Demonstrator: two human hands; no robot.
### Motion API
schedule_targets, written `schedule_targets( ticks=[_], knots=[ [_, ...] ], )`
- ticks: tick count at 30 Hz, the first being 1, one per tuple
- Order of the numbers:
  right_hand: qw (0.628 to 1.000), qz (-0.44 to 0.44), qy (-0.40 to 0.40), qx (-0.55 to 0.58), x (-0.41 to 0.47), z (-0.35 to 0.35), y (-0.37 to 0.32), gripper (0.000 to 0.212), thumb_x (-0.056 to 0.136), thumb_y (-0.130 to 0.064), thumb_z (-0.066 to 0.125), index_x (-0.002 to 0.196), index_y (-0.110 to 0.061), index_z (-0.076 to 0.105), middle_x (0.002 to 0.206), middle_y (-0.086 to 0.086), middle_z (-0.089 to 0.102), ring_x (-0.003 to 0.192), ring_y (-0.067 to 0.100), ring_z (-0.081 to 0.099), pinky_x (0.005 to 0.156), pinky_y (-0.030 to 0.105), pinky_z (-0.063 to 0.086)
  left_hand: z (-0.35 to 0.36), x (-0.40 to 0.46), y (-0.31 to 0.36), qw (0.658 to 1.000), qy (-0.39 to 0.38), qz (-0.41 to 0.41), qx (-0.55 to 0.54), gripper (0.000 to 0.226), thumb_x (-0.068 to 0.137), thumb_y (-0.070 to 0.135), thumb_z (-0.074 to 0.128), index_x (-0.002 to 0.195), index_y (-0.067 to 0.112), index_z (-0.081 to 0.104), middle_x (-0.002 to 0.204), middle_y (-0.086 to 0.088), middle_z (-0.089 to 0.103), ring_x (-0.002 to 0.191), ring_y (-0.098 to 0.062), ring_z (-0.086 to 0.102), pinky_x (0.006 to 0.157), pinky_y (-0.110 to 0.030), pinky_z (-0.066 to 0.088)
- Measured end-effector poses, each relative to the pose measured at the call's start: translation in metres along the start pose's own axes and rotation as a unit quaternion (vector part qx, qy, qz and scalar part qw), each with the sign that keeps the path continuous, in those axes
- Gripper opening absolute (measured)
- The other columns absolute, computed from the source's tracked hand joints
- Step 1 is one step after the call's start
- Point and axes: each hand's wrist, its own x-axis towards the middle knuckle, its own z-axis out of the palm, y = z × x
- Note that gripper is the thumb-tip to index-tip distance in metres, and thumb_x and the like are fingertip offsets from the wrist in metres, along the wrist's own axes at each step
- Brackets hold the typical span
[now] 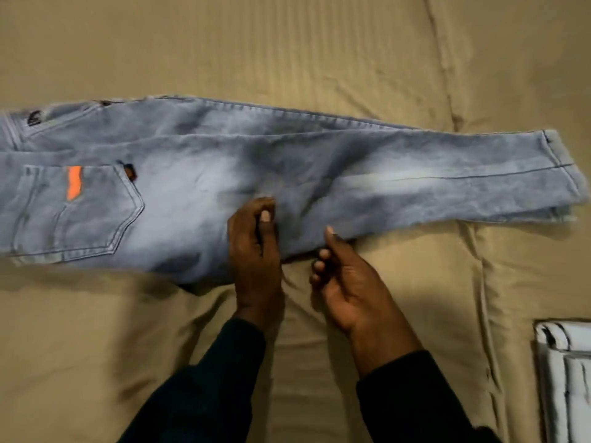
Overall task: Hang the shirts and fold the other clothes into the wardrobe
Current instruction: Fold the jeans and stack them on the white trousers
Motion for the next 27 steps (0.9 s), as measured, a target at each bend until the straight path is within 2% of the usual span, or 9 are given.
schedule_targets(
  ticks=[6,8,10,12,15,19,21,24,27],
  knots=[
    [0.999,0.018,-0.003,-0.033,-0.008,0.055,0.070,0.021,0.095,-0.021,0.063,0.076,-0.021,0.054,0.048,-0.008,0.053,0.040,0.004,0.050,0.044,0.017,0.038,-0.086,0.004,-0.007,0.973,0.206,-0.067,-0.082,0.015,0.096,0.010,0.057,0.109,0.014,0.051,0.097,-0.011,0.050,0.083,-0.009,0.052,0.079,-0.026,0.047],
    [0.999,-0.008,0.005,-0.043,-0.013,0.071,0.083,0.017,0.094,-0.018,0.064,0.080,-0.021,0.056,0.048,-0.008,0.051,0.038,0.003,0.045,0.040,0.014,0.034,-0.140,0.021,-0.036,0.924,0.330,-0.170,-0.093,0.026,0.090,0.020,0.061,0.109,0.011,0.046,0.097,-0.013,0.050,0.082,-0.024,0.053,0.078,-0.038,0.049],
    [0.998,-0.046,0.018,-0.043,-0.015,0.079,0.089,0.013,0.093,-0.016,0.064,0.083,-0.022,0.058,0.047,-0.009,0.049,0.035,0.002,0.037,0.035,0.013,0.027,-0.191,0.044,-0.062,0.832,0.414,-0.351,-0.116,0.043,0.084,0.038,0.068,0.109,0.009,0.049,0.108,-0.015,0.061,0.091,-0.029,0.063,0.084,-0.044,0.055],
    [0.996,-0.071,0.028,-0.040,-0.017,0.092,0.093,0.005,0.091,-0.018,0.066,0.090,-0.021,0.062,0.055,-0.007,0.054,0.043,0.004,0.040,0.038,0.015,0.028,-0.231,0.065,-0.077,0.790,0.347,-0.453,-0.225,0.035,0.086,0.044,0.072,0.098,0.014,0.057,0.102,-0.006,0.070,0.081,-0.019,0.069,0.077,-0.037,0.058],
    [0.996,-0.082,0.033,0.000,-0.018,0.109,0.096,0.029,0.091,-0.023,0.067,0.120,-0.020,0.066,0.098,-0.003,0.070,0.082,0.007,0.059,0.071,0.019,0.045,-0.259,0.094,-0.093,0.834,0.216,-0.387,-0.328,0.015,0.094,0.026,0.068,0.100,0.013,0.066,0.082,0.005,0.070,0.077,-0.010,0.067,0.068,-0.024,0.054],
    [0.992,-0.116,0.010,0.049,-0.014,0.123,0.099,0.043,0.092,-0.027,0.065,0.135,-0.021,0.061,0.110,-0.006,0.072,0.108,0.008,0.066,0.083,0.026,0.052,-0.274,0.127,-0.100,0.846,0.075,-0.346,-0.399,0.054,0.089,0.036,0.068,0.134,0.008,0.060,0.128,-0.010,0.067,0.120,-0.022,0.064,0.096,-0.035,0.055],
    [0.989,-0.136,-0.008,0.058,-0.011,0.128,0.099,0.037,0.093,-0.029,0.064,0.129,-0.021,0.064,0.103,-0.006,0.075,0.107,0.009,0.068,0.079,0.026,0.057,-0.273,0.138,-0.097,0.847,0.021,-0.353,-0.398,0.062,0.084,0.044,0.070,0.135,0.009,0.060,0.128,-0.011,0.068,0.119,-0.024,0.065,0.104,-0.042,0.051],
    [0.982,-0.166,-0.038,0.077,-0.012,0.144,0.098,0.025,0.097,-0.032,0.058,0.116,-0.020,0.068,0.096,-0.005,0.077,0.096,0.009,0.072,0.084,0.024,0.059,-0.276,0.154,-0.099,0.840,0.025,-0.339,-0.422,0.051,0.093,0.032,0.067,0.138,0.010,0.058,0.129,-0.014,0.067,0.116,-0.027,0.066,0.094,-0.045,0.057],
    [0.984,-0.154,-0.038,0.083,-0.020,0.160,0.105,0.016,0.099,-0.029,0.054,0.091,-0.022,0.066,0.072,-0.007,0.072,0.067,0.009,0.067,0.059,0.020,0.057,-0.293,0.166,-0.100,0.836,0.079,-0.317,-0.441,0.050,0.097,0.024,0.063,0.143,0.008,0.051,0.134,-0.019,0.062,0.117,-0.033,0.065,0.090,-0.050,0.058]
  ],
)
